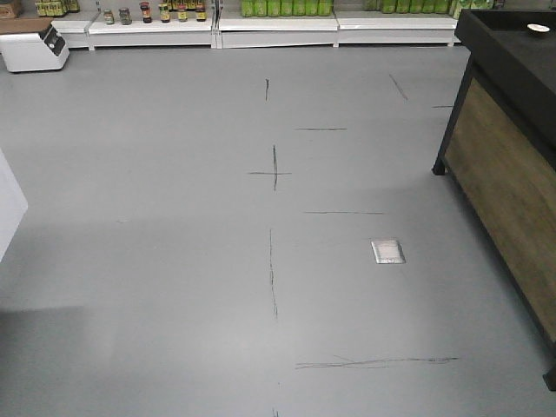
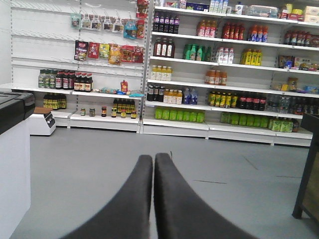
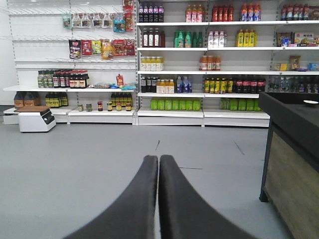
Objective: Pick three apples into basket with both arms
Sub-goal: 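Drive the base forward across the floor toward the fruit tables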
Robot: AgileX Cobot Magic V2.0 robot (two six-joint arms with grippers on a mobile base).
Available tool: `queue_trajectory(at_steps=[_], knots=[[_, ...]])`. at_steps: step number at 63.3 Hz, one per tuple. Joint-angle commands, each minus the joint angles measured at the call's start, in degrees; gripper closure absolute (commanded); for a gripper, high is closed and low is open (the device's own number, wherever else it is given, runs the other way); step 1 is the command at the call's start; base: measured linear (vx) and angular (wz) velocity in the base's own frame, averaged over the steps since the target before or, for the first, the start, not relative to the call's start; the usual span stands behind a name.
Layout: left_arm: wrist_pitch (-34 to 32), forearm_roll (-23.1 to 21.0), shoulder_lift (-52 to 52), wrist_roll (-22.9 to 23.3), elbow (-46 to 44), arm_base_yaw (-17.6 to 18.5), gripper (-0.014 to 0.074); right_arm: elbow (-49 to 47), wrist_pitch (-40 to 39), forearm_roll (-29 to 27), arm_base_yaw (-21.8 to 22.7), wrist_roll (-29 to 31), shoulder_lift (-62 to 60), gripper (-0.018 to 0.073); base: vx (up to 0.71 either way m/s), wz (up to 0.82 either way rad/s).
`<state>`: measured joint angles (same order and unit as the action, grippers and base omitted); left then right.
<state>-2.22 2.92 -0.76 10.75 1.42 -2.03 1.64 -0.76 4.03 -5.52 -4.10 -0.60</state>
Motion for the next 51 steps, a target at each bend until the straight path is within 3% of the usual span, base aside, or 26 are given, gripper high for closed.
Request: queue_trajectory(at_steps=[1,51], knots=[[-4.25,-0.51,-0.82,0.35,1.27,0.07,0.0603,0.8,-4.21,0.5,0.24,0.3,-0.61,0.0568,0.0,0.0],[-4.25,-0.51,-0.82,0.35,1.27,0.07,0.0603,0.8,-4.21,0.5,0.24,0.3,-0.61,0.0568,0.0,0.0]])
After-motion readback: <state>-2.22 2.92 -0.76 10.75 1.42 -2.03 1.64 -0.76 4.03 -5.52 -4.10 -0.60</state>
